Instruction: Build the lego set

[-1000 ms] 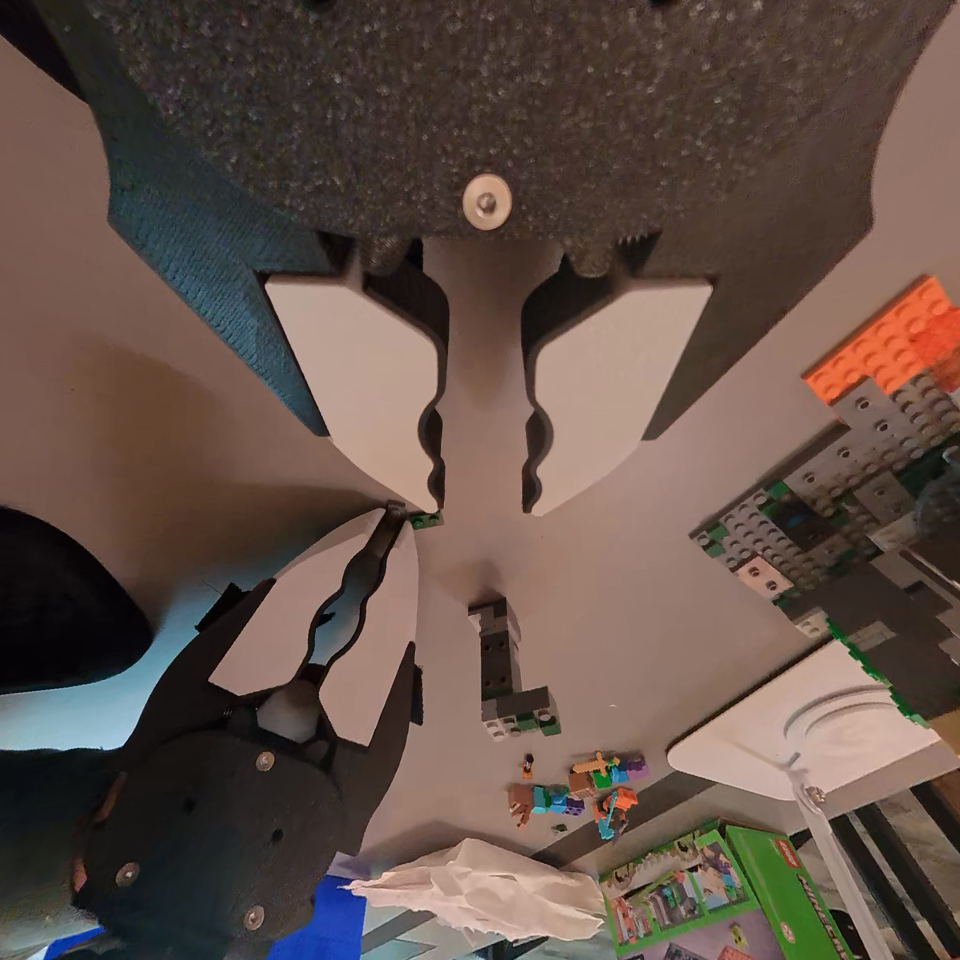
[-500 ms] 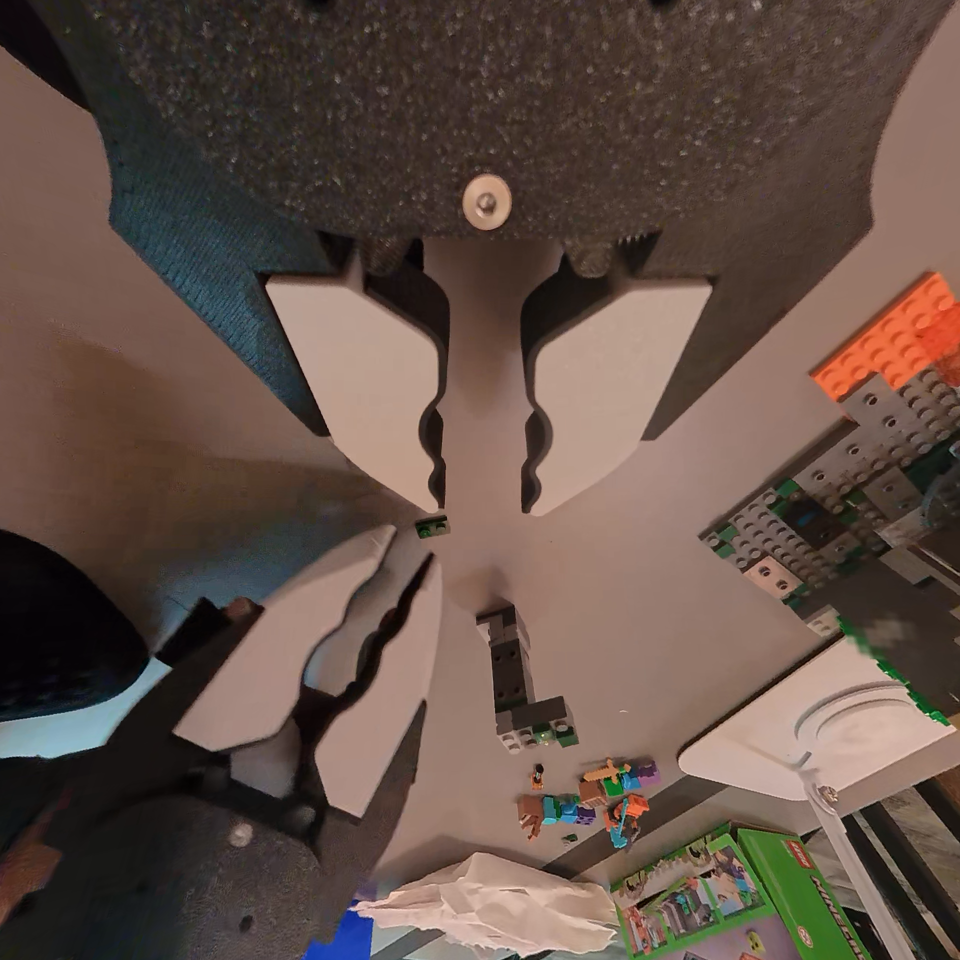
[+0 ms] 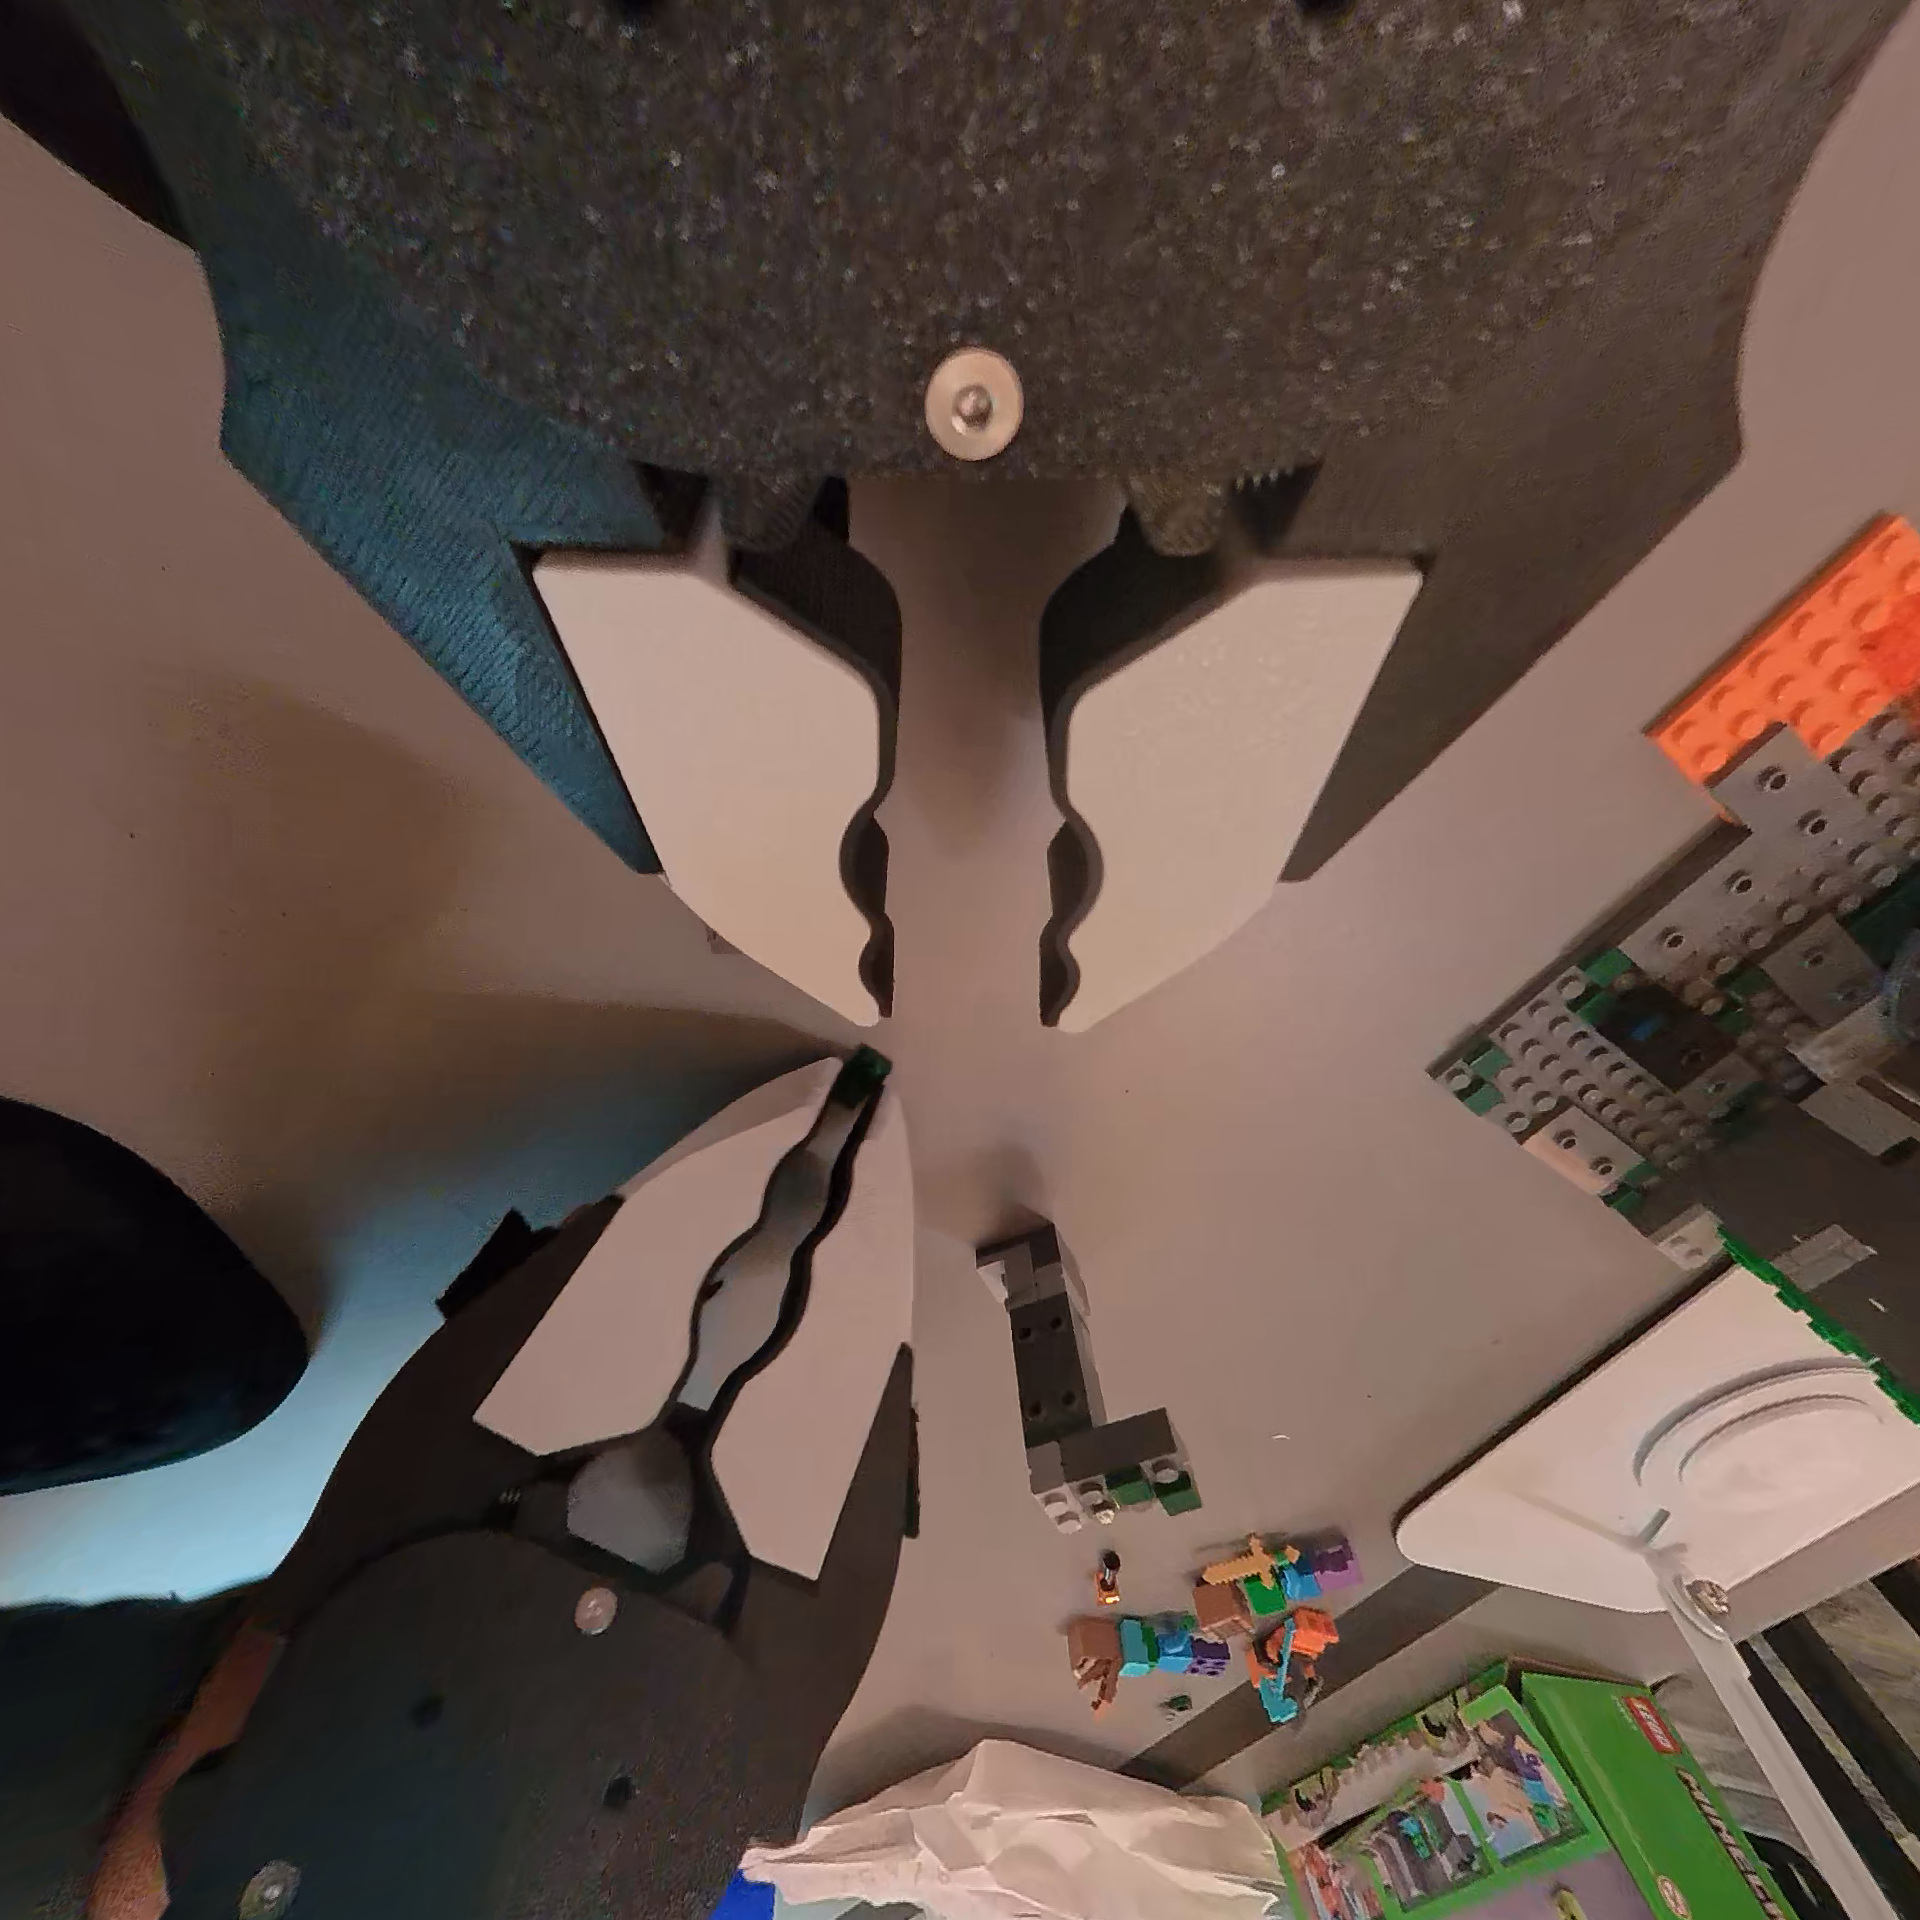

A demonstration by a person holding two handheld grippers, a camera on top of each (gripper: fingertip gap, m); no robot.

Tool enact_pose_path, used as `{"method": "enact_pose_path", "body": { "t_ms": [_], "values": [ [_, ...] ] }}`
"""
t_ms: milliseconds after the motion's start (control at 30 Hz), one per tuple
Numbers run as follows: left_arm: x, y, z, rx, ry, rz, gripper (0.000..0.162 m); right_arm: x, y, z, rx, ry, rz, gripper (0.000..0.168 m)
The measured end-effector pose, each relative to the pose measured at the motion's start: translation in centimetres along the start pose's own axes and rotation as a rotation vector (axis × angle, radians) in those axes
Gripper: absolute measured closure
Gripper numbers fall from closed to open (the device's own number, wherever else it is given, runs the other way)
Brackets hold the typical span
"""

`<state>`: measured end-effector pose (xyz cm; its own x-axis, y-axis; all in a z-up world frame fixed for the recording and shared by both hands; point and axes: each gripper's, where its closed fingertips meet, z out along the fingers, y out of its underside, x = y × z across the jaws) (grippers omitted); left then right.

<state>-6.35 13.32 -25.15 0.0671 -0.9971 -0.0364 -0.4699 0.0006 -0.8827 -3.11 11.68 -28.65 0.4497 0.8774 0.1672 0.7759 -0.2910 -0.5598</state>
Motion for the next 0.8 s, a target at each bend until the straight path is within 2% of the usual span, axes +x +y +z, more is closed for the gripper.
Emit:
{"method": "enact_pose_path", "body": {
  "t_ms": [100, 267, 400, 533, 633, 733, 800],
  "values": [
    [0.2, 0.1, 0.1, -0.006, 0.009, 0.008, 0.135, -0.8, 0.6, -0.6, 0.000, -0.057, -0.131, 0.161],
    [0.3, 0.1, 0.1, -0.010, 0.011, 0.015, 0.135, -0.8, -0.1, -1.7, 0.088, -0.067, -0.078, 0.149],
    [0.3, 0.1, 0.1, -0.008, 0.015, 0.011, 0.135, 1.8, -1.3, -4.6, 0.253, 0.071, 0.057, 0.149],
    [0.3, 0.1, 0.1, -0.008, 0.015, 0.011, 0.135, 5.2, 0.0, -6.7, 0.324, 0.236, 0.183, 0.149],
    [0.2, 0.0, 0.1, -0.003, 0.006, 0.007, 0.137, 6.8, 1.0, -6.4, 0.323, 0.281, 0.254, 0.143],
    [-0.2, -0.1, -0.1, -0.001, -0.017, -0.003, 0.143, 7.4, 1.1, -5.2, 0.324, 0.270, 0.297, 0.130],
    [-0.5, -0.1, -0.2, 0.000, -0.041, 0.003, 0.145, 7.6, 0.7, -4.5, 0.334, 0.270, 0.306, 0.129]
  ]
}}
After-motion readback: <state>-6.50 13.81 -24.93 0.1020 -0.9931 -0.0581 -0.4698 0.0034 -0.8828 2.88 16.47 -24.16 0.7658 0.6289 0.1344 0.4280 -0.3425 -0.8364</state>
